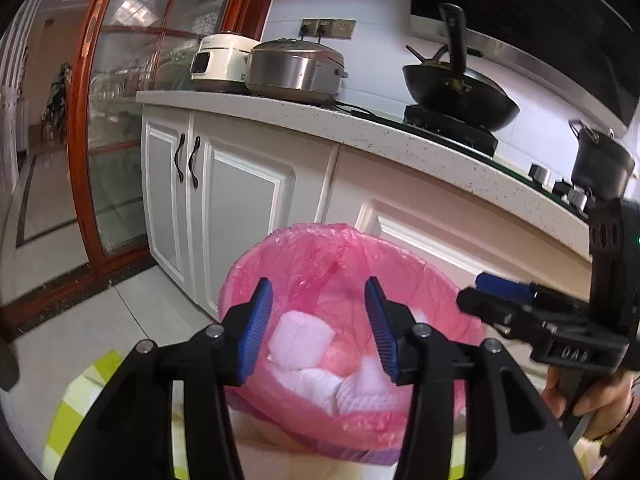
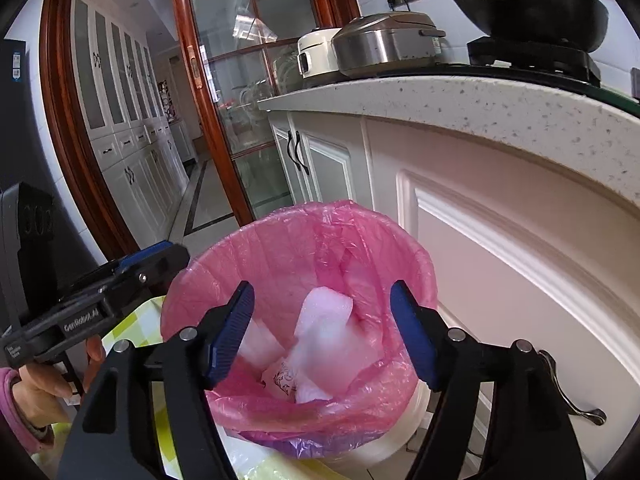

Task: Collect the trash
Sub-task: 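Carry the foam sheet and tissue over the pink-lined bin and open both tools, then move both tools back over the table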

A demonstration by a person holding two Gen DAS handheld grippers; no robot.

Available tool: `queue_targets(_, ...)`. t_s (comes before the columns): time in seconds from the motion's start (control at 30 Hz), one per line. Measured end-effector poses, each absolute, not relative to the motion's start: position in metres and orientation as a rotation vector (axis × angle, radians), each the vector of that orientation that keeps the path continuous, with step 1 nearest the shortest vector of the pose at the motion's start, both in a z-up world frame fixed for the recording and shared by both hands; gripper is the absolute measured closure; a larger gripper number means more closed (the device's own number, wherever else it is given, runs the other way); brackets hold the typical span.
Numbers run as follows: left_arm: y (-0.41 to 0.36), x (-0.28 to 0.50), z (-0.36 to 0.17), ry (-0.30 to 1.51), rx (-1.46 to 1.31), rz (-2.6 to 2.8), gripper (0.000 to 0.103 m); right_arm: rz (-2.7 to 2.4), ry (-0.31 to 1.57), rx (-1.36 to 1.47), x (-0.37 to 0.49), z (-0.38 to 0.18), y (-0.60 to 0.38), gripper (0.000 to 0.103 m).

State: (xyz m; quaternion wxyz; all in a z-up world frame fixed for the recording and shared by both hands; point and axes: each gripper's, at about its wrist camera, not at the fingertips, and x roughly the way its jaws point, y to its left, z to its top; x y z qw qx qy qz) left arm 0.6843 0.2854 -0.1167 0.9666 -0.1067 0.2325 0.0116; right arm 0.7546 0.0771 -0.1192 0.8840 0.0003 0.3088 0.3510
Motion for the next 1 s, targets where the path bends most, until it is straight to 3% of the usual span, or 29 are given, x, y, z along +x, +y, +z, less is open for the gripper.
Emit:
queue_targets(0.1, 0.283, 0.659, -0.103, 0.459, -0.219, 0.024, 0.053, 0.729, 0.633, 0.012, 0.738, -0.106, 0.067, 0.035)
queue_targets(0.2, 0.273, 0.624, -0.084, 0.431, -0.199, 0.034, 0.038, 0.731, 0.616, 0.011, 0.71, -0.082, 0.051, 0.035)
queue_targets(0.27, 0.263, 0.592, -0.069, 0.413, -0.197, 0.036, 0.022, 0.737, 0.595, 0.01, 0.677, -0.06, 0.035, 0.035)
queue_targets(0.37, 0.242, 0.543, -0.049, 0.383, -0.183, 0.04, 0.005, 0.713, 0.557, 0.006, 0.625, -0.034, 0.01, 0.023)
queue_targets(0.67, 0.157, 0.385, -0.023, 0.323, -0.089, 0.023, 0.005, 0.626, 0.487, -0.006, 0.454, -0.007, -0.066, 0.018)
queue_targets(1.0, 0.102, 0.266, -0.052, 0.326, -0.136, 0.013, 0.005, 0.509, 0.475, -0.021, 0.307, -0.041, -0.113, 0.018)
